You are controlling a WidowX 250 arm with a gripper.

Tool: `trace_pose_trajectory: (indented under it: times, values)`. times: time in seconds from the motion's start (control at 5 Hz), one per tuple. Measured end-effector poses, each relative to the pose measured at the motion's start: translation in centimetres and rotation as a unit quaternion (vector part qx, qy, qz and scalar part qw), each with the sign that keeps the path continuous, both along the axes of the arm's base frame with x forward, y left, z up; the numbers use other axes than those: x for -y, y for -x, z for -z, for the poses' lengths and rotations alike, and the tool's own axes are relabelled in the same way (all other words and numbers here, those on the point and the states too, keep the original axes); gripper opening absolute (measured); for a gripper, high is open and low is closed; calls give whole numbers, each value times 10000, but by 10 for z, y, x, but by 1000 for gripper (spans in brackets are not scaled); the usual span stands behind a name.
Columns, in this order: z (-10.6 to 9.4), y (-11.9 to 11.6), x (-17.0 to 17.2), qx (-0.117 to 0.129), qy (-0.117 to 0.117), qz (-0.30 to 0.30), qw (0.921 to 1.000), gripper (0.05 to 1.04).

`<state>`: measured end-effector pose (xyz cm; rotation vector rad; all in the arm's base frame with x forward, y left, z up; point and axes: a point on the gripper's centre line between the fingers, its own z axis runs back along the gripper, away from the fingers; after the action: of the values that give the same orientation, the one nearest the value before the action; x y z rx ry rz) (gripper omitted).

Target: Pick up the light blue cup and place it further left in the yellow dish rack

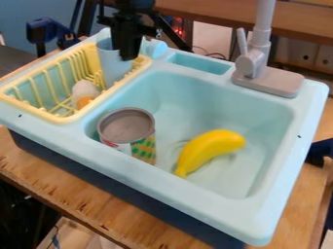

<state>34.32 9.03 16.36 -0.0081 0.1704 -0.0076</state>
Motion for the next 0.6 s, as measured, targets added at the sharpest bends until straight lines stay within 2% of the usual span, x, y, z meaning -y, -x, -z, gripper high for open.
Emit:
trace_pose_trajectory:
  times: [0.6]
  values:
    - [-33,9,-19,296,-17,-252,9992,82]
